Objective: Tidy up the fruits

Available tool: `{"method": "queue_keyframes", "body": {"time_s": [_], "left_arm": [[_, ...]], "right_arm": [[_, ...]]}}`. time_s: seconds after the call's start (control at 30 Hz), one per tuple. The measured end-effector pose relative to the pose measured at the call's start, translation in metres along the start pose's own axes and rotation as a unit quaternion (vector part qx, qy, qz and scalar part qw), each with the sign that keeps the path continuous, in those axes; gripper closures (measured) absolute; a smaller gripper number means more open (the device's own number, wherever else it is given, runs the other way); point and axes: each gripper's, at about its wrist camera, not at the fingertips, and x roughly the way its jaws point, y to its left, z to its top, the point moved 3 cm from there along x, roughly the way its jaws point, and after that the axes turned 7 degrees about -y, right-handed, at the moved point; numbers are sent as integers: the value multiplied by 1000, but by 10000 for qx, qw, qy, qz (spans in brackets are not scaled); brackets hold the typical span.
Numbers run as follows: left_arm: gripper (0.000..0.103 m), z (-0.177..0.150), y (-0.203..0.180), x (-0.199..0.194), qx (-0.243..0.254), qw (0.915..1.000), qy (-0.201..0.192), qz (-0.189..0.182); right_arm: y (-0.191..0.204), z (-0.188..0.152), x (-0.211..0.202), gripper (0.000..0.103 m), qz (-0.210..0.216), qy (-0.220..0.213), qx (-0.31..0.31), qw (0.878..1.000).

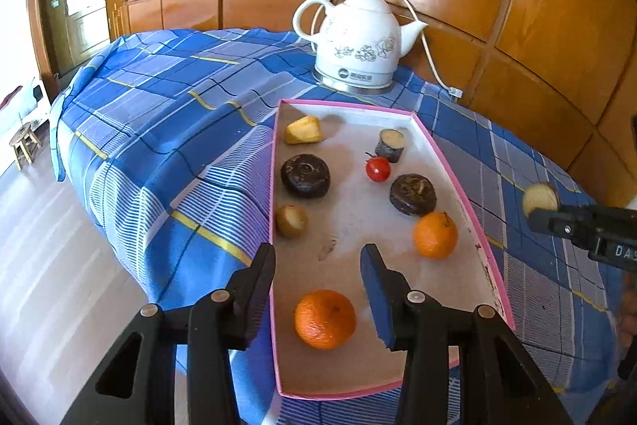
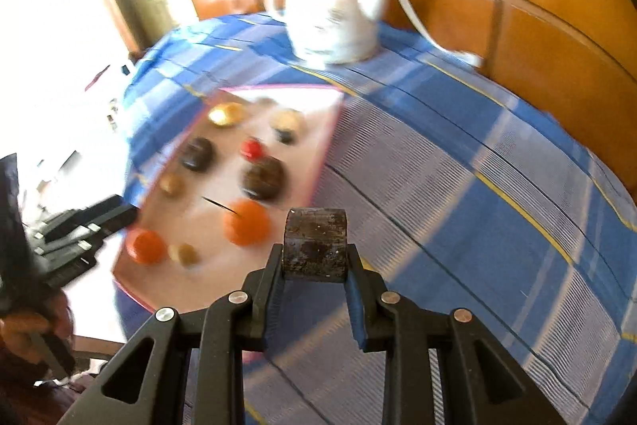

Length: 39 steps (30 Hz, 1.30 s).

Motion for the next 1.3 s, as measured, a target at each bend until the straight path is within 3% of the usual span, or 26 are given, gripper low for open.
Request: {"method": "queue_keyframes", "body": {"time_s": [0.27, 0.53, 0.6, 1.03, 1.2, 1.3], "left_arm": [[54, 4, 27, -4, -280, 9993, -93, 230], [54, -1, 42, 2, -435, 9985, 3, 334], [54, -2, 43, 3, -429, 9985, 16, 333], [43, 2, 31, -4, -300, 9988, -131, 352], [36, 3, 21, -13, -173, 9987, -299, 371], [26, 2, 13, -21, -101, 9982, -459, 384]], "right_arm": [[59, 29, 46, 75, 474, 107, -236, 9985], [73, 21, 105, 74, 422, 642, -317, 9965], [73, 20, 109, 68, 481, 641, -233, 9965], [61, 18, 71, 66, 467, 210, 219, 9984], [55, 9, 47, 65, 145, -86, 363, 9992], [52, 2, 29, 63, -114, -291, 383, 9988]]}}
